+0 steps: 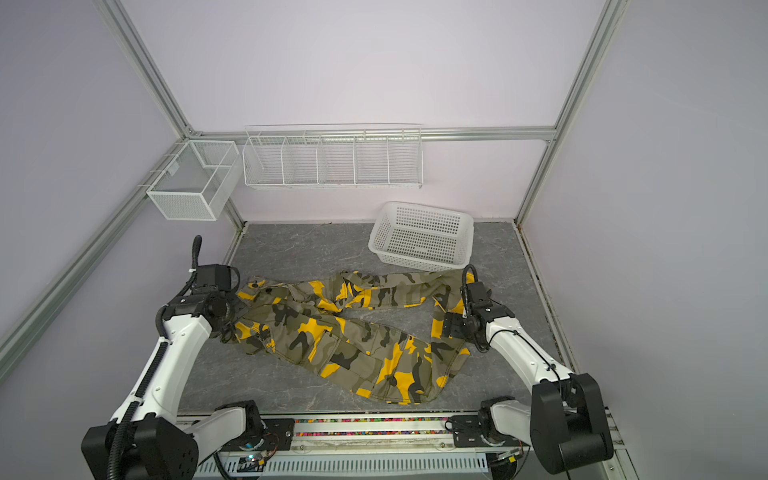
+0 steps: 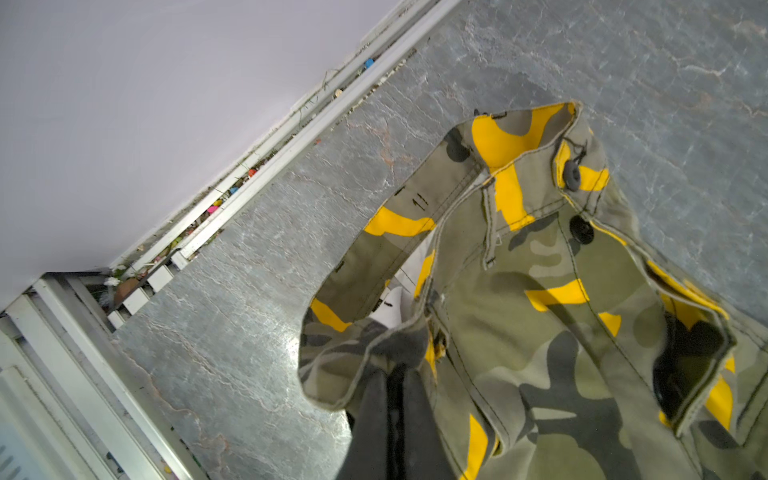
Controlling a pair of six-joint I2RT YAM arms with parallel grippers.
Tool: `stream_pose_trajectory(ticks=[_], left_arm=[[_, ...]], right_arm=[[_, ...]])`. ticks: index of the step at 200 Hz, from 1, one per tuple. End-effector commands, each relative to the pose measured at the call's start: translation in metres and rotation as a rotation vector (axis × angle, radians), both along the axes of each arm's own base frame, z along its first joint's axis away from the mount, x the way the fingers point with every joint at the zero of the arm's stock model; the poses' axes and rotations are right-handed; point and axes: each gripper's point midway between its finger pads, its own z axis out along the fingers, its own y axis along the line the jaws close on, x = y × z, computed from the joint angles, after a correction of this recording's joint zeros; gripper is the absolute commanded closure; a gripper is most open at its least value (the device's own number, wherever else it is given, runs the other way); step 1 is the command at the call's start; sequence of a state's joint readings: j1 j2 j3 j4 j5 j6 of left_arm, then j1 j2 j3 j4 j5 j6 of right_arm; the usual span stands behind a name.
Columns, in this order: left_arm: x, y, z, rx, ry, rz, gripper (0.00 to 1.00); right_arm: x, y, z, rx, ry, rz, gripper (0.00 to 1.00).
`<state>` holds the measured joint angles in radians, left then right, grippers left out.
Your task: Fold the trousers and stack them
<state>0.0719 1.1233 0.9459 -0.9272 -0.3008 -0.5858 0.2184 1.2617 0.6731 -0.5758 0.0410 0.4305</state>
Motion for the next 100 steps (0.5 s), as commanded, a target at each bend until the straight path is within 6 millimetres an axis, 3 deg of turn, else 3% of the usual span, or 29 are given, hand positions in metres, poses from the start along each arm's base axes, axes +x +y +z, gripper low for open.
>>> stream_pose_trajectory(ticks=[1,18,63,100], left_arm=[[-0.002,-0.007,-0.003,-0.039,-0.011,-0.025,1.0],[-0.002,-0.009,-0.006,-0.05,-0.005,-0.037,1.0],[-0.004,-0.011,-0.01,-0.058,0.012,-0.044,1.0],[-0.007,-0.014,-0.015,-0.071,0.024,-0.049,1.0]], right_arm=[[-0.001,0.002,-0.02,-0.009,0.028,-0.025,0.05],[-0.002,0.002,-0.034,-0.051,0.058,-0.025,0.07],[0.004,-0.002,-0.042,-0.157,0.112,-0.073,0.22],[0.009,-0.004,-0.039,-0.133,0.077,-0.113,0.7]])
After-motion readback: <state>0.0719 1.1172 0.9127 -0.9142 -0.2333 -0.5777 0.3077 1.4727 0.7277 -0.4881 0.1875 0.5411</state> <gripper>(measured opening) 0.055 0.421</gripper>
